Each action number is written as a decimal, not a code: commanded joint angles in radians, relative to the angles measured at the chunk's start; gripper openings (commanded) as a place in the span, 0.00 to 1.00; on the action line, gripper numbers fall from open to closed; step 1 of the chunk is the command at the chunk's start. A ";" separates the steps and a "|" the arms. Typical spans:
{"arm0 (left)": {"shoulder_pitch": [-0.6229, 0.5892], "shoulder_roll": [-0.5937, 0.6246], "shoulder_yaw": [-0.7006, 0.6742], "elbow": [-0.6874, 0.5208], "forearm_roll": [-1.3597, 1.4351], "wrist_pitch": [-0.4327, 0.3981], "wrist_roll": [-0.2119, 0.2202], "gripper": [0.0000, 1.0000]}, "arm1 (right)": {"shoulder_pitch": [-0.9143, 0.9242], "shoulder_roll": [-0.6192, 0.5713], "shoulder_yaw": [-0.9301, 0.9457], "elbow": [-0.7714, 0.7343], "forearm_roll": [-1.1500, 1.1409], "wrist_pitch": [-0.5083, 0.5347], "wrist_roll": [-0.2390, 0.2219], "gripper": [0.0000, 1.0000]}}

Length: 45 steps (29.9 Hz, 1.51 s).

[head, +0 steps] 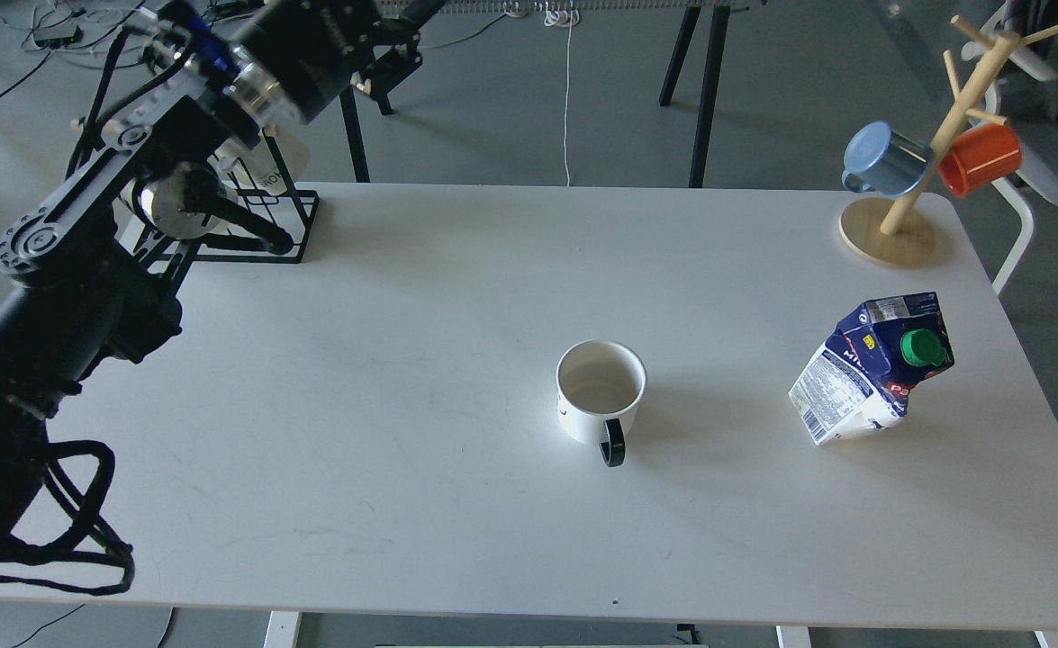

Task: Place cup and milk with both arms
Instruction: 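Release the mug and retract the left arm to rest, then reach the right gripper to the milk carton and grasp it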

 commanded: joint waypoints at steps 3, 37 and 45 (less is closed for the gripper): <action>0.047 0.025 -0.011 0.035 -0.299 0.000 -0.001 0.98 | -0.256 0.045 0.025 0.066 0.039 0.000 -0.002 0.96; 0.076 0.035 -0.043 0.039 -0.310 0.051 0.011 0.99 | -0.338 0.370 -0.148 0.152 -0.028 0.000 0.002 0.96; 0.070 0.035 -0.041 0.064 -0.308 0.051 0.011 0.99 | -0.268 0.373 -0.151 0.106 -0.051 0.000 0.001 0.78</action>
